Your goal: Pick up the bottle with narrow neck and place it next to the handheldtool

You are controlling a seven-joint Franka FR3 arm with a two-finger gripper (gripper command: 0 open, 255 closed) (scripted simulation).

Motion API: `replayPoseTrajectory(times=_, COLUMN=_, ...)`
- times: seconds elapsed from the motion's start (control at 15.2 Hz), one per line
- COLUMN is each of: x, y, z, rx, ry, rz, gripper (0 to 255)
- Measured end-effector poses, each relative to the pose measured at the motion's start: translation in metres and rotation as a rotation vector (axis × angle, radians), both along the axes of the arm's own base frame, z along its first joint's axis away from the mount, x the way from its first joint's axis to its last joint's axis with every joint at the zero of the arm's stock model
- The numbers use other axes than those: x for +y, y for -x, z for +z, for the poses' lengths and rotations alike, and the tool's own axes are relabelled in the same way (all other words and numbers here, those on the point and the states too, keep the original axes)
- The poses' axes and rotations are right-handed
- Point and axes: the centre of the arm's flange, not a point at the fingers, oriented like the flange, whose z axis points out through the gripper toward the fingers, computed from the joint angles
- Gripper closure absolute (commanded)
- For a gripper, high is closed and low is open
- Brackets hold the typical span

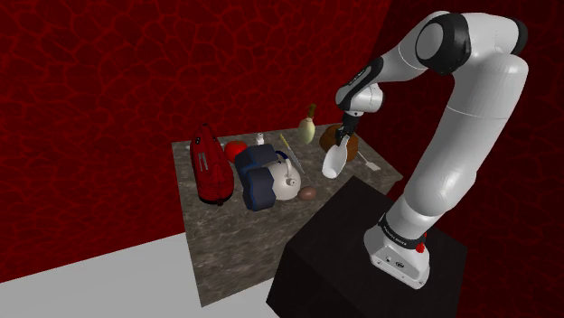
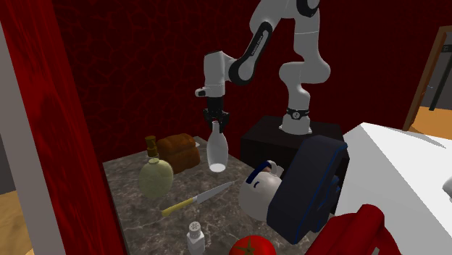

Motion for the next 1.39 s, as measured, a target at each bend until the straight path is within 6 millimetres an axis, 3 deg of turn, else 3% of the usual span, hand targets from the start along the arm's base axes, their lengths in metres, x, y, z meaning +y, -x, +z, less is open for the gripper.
replayPoseTrajectory(times=0.46, x=0.000, y=0.000, z=0.006, rx=0.001, ry=0.000, rz=0.000, gripper=255)
replayPoseTrajectory(times=1.39, x=0.000, y=0.000, z=0.078, rx=0.000, ry=0.000, rz=0.000, gripper=255)
